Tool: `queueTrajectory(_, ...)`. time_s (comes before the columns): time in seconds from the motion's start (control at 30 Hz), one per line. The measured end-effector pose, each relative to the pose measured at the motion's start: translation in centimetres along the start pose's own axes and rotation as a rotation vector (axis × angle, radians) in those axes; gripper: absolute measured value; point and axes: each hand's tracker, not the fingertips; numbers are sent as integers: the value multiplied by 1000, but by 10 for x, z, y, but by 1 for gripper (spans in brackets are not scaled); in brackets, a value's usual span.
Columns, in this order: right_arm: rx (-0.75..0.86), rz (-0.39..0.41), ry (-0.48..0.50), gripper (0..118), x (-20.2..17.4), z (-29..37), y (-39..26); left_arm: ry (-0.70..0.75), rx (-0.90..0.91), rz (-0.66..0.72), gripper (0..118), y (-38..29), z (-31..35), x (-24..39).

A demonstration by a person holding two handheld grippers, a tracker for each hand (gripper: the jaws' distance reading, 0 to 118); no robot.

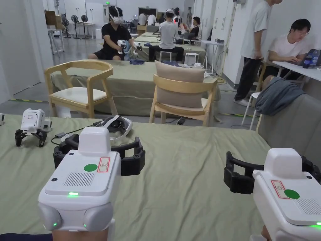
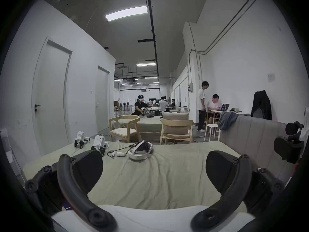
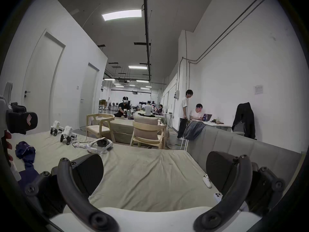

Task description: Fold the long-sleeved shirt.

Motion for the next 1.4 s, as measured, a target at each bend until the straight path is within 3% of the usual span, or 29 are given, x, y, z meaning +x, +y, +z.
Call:
queueTrajectory(0.37, 20, -21, -5, 118, 9, 3, 9, 8, 7, 24, 111, 5, 7, -5)
queueTrajectory(1.4, 40, 22, -30, 118, 5, 8, 4, 7, -3, -4, 111, 3, 6, -5)
